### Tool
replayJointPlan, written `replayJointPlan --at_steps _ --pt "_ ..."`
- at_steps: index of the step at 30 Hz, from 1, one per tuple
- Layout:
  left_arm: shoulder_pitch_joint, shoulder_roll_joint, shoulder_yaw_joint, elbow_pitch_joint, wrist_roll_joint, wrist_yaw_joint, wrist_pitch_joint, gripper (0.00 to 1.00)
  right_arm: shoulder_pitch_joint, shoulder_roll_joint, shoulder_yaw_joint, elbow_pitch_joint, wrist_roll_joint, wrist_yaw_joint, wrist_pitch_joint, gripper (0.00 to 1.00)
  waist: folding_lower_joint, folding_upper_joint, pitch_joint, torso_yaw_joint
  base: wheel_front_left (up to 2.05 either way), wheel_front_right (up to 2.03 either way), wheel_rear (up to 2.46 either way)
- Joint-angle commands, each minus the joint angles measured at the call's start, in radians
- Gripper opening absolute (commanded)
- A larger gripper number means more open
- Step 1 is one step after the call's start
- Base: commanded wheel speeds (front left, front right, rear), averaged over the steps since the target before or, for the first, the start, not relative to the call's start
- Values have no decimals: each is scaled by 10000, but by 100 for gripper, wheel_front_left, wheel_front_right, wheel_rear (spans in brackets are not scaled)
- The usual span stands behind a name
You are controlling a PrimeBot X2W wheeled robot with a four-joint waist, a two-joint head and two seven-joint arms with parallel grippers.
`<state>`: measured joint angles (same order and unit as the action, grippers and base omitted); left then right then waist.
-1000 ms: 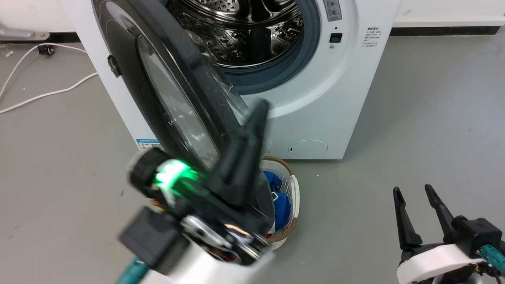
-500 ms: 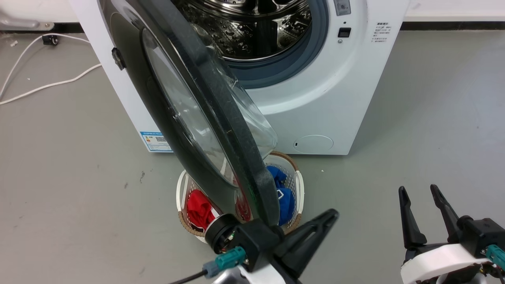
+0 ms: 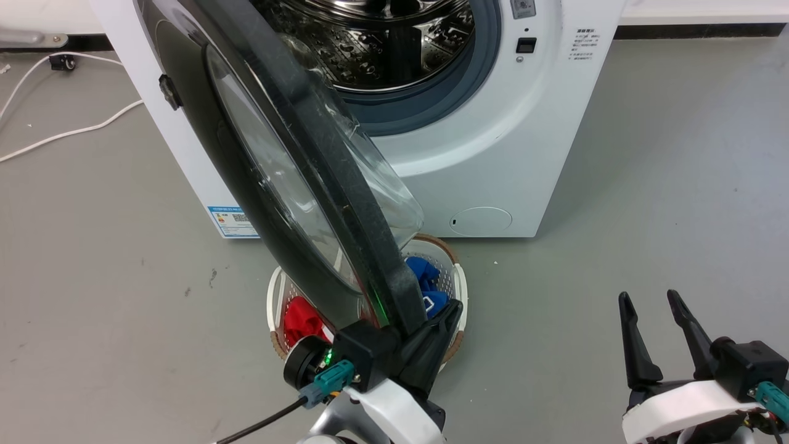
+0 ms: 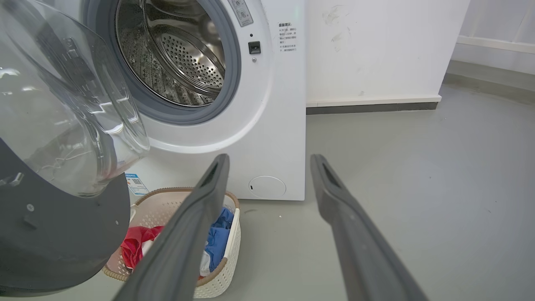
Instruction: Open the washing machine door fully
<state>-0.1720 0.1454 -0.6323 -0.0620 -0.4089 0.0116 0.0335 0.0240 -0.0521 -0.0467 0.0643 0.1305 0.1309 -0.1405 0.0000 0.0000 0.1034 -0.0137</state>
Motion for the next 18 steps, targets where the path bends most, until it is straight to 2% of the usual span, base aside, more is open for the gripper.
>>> replayJointPlan --at_steps 1,9,18 --pt "66 -16 123 32 58 123 -132 0 -10 33 -9 19 10 -3 -67 100 0 0 5 14 0 0 0" --pt "458 82 402 -89 -38 508 -507 0 85 32 -185 59 18 -3 -29 100 0 0 -28 492 0 0 0" --pt "853 -88 136 -748 -95 563 -822 0 127 32 -440 -375 -288 -3 338 100 0 0 -22 2080 0 0 0"
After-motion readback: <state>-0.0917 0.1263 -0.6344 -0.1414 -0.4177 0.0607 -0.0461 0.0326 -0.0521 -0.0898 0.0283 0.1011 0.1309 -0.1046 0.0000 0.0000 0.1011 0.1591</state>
